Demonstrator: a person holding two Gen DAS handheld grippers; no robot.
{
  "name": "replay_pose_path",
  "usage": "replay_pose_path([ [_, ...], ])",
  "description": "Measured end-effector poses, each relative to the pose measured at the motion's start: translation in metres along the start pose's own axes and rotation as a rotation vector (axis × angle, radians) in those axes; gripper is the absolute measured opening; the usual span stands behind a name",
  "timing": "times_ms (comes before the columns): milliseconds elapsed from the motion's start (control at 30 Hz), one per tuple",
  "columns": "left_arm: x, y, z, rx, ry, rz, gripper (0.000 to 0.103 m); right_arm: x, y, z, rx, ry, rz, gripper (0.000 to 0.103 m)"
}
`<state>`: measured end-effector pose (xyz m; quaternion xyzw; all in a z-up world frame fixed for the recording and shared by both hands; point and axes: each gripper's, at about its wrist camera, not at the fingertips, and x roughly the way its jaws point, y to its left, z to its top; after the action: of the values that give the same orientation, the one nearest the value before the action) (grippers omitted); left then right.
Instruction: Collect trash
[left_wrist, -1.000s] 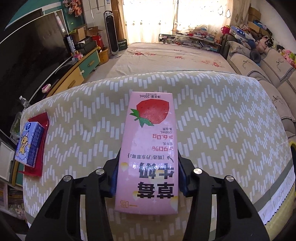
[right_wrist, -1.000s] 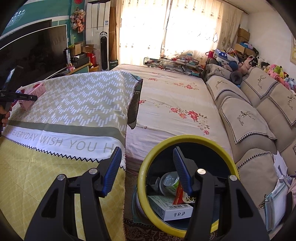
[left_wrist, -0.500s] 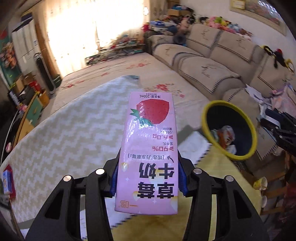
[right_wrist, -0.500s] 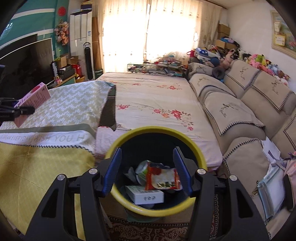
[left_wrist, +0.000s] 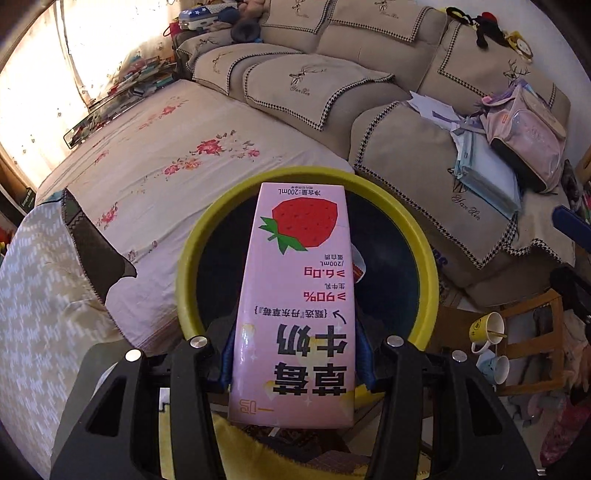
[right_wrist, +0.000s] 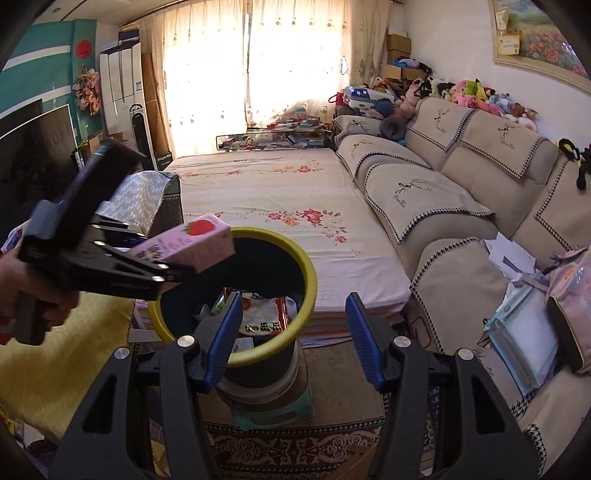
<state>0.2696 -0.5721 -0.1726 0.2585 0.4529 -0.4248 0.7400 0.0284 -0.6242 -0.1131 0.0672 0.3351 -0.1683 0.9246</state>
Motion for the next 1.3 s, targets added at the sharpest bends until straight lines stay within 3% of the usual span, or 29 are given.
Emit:
replay_pose_path([
  [33,0.01,0.0,0.005,-0.007,0.014,0.005,0.051,0.0,-0.002,-0.002,0.006,0.001,0.004,0.055],
  [100,0.023,0.001,0.008,-0.023,0.021,0.023,0.08,0.002,-0.003,-0.004,0.01,0.008,0.013,0.055],
  [133,0.024,0.001,0.008,-0.033,0.011,0.037,0.084,0.003,-0.002,-0.004,0.01,0.011,0.018,0.055],
  [267,0.001,0.013,-0.003,-0.08,-0.028,0.04,0.086,0.003,0.009,-0.005,-0.003,0.014,0.049,0.055],
  [367,-0.044,0.022,-0.025,-0.103,-0.128,0.051,0.091,0.0,0.024,-0.006,-0.02,0.013,0.081,0.057],
  [467,-0.097,0.025,-0.058,-0.119,-0.242,0.12,0.097,-0.004,0.043,-0.01,-0.041,0.01,0.118,0.06],
  [667,-0.191,0.048,-0.158,-0.286,-0.404,0.257,0.098,-0.024,0.082,-0.01,-0.083,-0.024,0.204,0.072],
  [733,-0.216,0.054,-0.188,-0.332,-0.418,0.314,0.098,-0.034,0.094,-0.01,-0.091,-0.046,0.224,0.088],
  [833,-0.253,0.065,-0.245,-0.434,-0.456,0.439,0.098,-0.052,0.109,-0.008,-0.095,-0.088,0.251,0.095],
  [1000,-0.308,0.079,-0.317,-0.558,-0.514,0.552,0.098,-0.079,0.127,-0.004,-0.098,-0.125,0.265,0.096],
  [1167,-0.351,0.076,-0.375,-0.682,-0.585,0.59,0.098,-0.099,0.14,-0.006,-0.116,-0.137,0.278,0.096],
  [1300,-0.367,0.064,-0.404,-0.719,-0.614,0.617,0.098,-0.108,0.141,-0.01,-0.114,-0.153,0.284,0.096],
])
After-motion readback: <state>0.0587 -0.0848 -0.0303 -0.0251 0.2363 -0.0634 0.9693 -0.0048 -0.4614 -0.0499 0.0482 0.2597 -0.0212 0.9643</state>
